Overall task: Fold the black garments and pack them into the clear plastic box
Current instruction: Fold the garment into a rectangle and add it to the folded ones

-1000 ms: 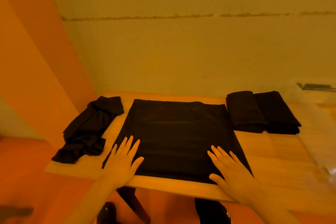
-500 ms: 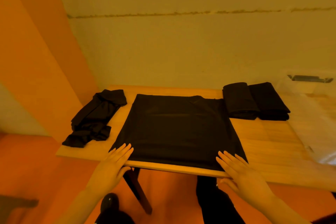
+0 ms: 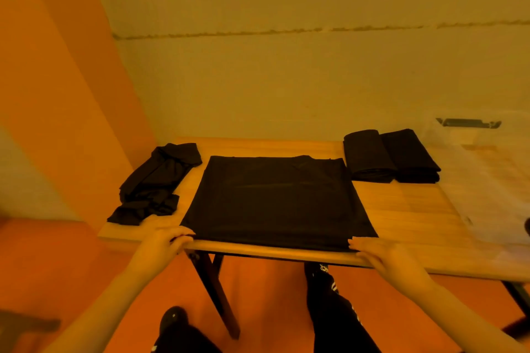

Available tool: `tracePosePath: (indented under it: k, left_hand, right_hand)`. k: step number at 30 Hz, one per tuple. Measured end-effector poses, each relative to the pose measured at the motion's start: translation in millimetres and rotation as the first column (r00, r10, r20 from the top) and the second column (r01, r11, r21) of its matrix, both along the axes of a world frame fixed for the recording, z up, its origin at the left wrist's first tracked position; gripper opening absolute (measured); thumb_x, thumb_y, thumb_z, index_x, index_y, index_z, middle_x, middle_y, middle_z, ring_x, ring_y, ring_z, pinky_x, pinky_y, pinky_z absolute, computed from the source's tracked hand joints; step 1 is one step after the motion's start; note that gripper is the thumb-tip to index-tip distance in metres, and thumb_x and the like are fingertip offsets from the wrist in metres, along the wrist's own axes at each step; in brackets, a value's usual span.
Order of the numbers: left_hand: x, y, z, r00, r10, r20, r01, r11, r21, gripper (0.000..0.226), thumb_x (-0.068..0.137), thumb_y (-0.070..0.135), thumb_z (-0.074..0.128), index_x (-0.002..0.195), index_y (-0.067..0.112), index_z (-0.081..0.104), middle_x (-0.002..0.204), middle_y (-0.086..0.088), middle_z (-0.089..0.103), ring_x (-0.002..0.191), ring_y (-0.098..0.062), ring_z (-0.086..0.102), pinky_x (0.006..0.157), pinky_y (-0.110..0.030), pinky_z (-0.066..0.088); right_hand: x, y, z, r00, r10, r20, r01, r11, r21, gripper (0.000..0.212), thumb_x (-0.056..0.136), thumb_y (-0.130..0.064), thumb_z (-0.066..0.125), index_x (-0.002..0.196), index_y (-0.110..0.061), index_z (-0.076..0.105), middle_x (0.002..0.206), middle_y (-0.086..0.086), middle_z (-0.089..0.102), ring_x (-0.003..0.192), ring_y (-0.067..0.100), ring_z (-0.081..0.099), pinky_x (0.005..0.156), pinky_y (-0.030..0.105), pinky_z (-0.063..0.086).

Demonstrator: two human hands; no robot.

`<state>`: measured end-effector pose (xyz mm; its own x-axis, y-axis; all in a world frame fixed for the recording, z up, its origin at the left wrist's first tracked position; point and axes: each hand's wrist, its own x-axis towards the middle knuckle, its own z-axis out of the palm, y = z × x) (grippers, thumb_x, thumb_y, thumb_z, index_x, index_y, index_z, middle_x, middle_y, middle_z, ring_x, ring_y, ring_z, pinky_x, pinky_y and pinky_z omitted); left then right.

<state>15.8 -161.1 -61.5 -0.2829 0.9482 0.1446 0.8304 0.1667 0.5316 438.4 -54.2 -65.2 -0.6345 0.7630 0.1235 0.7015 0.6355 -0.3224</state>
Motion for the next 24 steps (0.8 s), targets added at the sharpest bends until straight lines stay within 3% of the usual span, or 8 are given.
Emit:
tracePosePath:
  k: [3, 7, 10, 14, 17, 19, 22, 24]
  left_hand:
    - [-1, 4, 21, 0.999, 0.035, 0.018, -0.037, 0.995, 0.092, 0.016, 0.085, 0.001, 0.062, 0.089, 0.012, 0.073, 0.080, -0.007, 0.069, 0.066, -0.017, 0.061, 0.060, -0.013, 0.044]
    - [-9, 24, 57, 0.994, 0.067, 0.088, -0.085, 0.971, 0.221, 0.032, 0.087, 0.002, 0.059, 0.073, 0.030, 0.060, 0.072, -0.002, 0.063, 0.056, -0.004, 0.054, 0.054, -0.011, 0.040]
    - [-10, 50, 94, 0.980, 0.120, 0.156, -0.165, 0.934, 0.318, 0.015, 0.091, 0.005, 0.056, 0.083, 0.013, 0.066, 0.081, -0.005, 0.062, 0.071, -0.012, 0.056, 0.066, -0.023, 0.039]
    - [-18, 78, 146, 0.953, 0.143, 0.267, -0.248, 0.875, 0.417, 0.011, 0.091, 0.012, 0.057, 0.086, 0.005, 0.065, 0.082, -0.008, 0.060, 0.081, -0.022, 0.056, 0.072, -0.032, 0.041]
    - [-15, 87, 183, 0.940, 0.122, 0.319, -0.268, 0.843, 0.466, 0.011, 0.092, 0.012, 0.056, 0.084, 0.007, 0.062, 0.072, -0.004, 0.057, 0.065, -0.011, 0.056, 0.055, -0.015, 0.042]
    - [-11, 89, 204, 0.938, 0.111, 0.328, -0.270, 0.827, 0.493, 0.012, 0.093, 0.013, 0.054, 0.089, 0.006, 0.063, 0.073, -0.004, 0.056, 0.064, -0.012, 0.053, 0.052, -0.014, 0.040]
    - [-7, 86, 231, 0.942, 0.091, 0.322, -0.261, 0.801, 0.538, 0.015, 0.094, 0.014, 0.052, 0.096, 0.005, 0.064, 0.085, -0.007, 0.057, 0.080, -0.021, 0.053, 0.064, -0.031, 0.041]
    - [-4, 82, 245, 0.942, 0.074, 0.327, -0.262, 0.770, 0.582, 0.012, 0.095, 0.014, 0.051, 0.094, 0.009, 0.062, 0.083, -0.003, 0.055, 0.082, -0.020, 0.052, 0.061, -0.027, 0.040]
  right_hand:
    - [-4, 16, 17, 0.983, -0.167, -0.075, 0.162, 0.984, -0.075, 0.025, 0.091, -0.012, 0.056, 0.114, -0.015, 0.065, 0.112, -0.004, 0.063, 0.103, 0.010, 0.059, 0.084, 0.010, 0.037]
    - [-25, 48, 61, 0.893, -0.280, -0.354, 0.247, 0.959, -0.136, 0.018, 0.087, -0.008, 0.060, 0.102, -0.010, 0.069, 0.096, 0.006, 0.068, 0.090, 0.017, 0.062, 0.080, 0.025, 0.049]
    - [-40, 71, 107, 0.836, -0.316, -0.449, 0.256, 0.948, -0.191, 0.011, 0.086, -0.009, 0.062, 0.094, -0.008, 0.069, 0.083, 0.005, 0.065, 0.078, 0.017, 0.061, 0.072, 0.027, 0.049]
    - [-45, 95, 163, 0.720, -0.347, -0.601, 0.233, 0.937, -0.261, 0.006, 0.084, -0.011, 0.065, 0.079, -0.010, 0.066, 0.071, 0.003, 0.061, 0.067, 0.011, 0.054, 0.061, 0.018, 0.042]
    - [-46, 104, 194, 0.654, -0.334, -0.679, 0.200, 0.942, -0.270, 0.020, 0.085, -0.008, 0.063, 0.068, -0.018, 0.062, 0.067, 0.000, 0.058, 0.055, -0.001, 0.056, 0.053, 0.011, 0.042]
    - [-46, 106, 214, 0.608, -0.323, -0.725, 0.179, 0.946, -0.271, 0.022, 0.086, -0.005, 0.062, 0.068, -0.019, 0.061, 0.067, -0.001, 0.059, 0.049, -0.008, 0.055, 0.049, 0.006, 0.042]
    - [-42, 107, 241, 0.581, -0.296, -0.758, 0.166, 0.955, -0.246, 0.015, 0.088, -0.004, 0.058, 0.076, -0.012, 0.064, 0.064, -0.006, 0.061, 0.056, -0.002, 0.056, 0.053, 0.011, 0.043]
    - [-40, 103, 258, 0.598, -0.250, -0.761, 0.161, 0.968, -0.192, 0.011, 0.091, -0.004, 0.053, 0.090, -0.007, 0.064, 0.071, -0.004, 0.059, 0.066, 0.005, 0.053, 0.061, 0.017, 0.042]
